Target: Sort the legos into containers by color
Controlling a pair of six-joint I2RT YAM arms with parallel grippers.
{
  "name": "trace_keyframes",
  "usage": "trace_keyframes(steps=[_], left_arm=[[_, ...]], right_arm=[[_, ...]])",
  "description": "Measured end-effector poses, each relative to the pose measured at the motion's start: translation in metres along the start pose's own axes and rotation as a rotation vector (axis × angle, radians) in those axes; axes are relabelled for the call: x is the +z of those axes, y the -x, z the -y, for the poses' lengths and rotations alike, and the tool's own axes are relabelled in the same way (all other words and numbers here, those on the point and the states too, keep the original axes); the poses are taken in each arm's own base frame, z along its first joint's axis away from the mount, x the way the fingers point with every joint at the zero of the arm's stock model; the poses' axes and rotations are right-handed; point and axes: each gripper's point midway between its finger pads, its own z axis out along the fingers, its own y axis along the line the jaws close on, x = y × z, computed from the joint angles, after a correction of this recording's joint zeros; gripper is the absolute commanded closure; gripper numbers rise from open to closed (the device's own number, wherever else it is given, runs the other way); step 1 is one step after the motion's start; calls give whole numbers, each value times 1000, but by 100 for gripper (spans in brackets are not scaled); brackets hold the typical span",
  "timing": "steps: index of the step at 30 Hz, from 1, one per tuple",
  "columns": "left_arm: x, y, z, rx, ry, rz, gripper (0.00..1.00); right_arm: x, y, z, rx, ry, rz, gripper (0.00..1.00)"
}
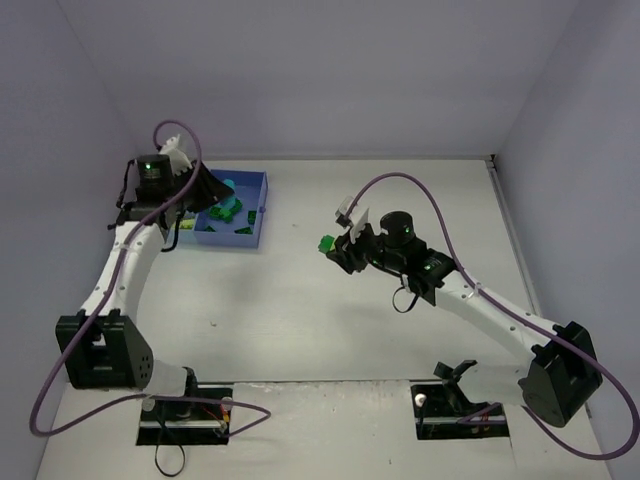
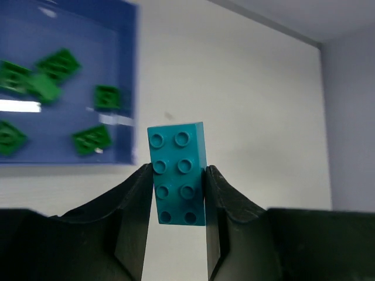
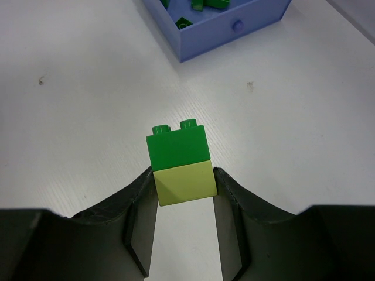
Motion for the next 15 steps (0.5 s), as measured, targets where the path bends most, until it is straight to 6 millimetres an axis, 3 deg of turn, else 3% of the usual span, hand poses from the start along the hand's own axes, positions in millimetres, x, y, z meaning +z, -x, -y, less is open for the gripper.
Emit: trace_keyframes(steps=[5,10,13,14,15], left_arm=[[9,57,-77,20,254,105,100],[38,94,-140,13,410,133,94],[62,106,-177,-2,470,126,80],[69,107,-188,-8,487,120,65],[77,107,-200,-14,502,109,58]], right_arm=[[0,-3,-1,6,2,-7,100],[0,-5,-2,11,8,-12,100],[0,-5,-3,13,14,-11,100],[0,-5,-4,15,16,-11,100],[1,-5,-4,16,19,-12,100]])
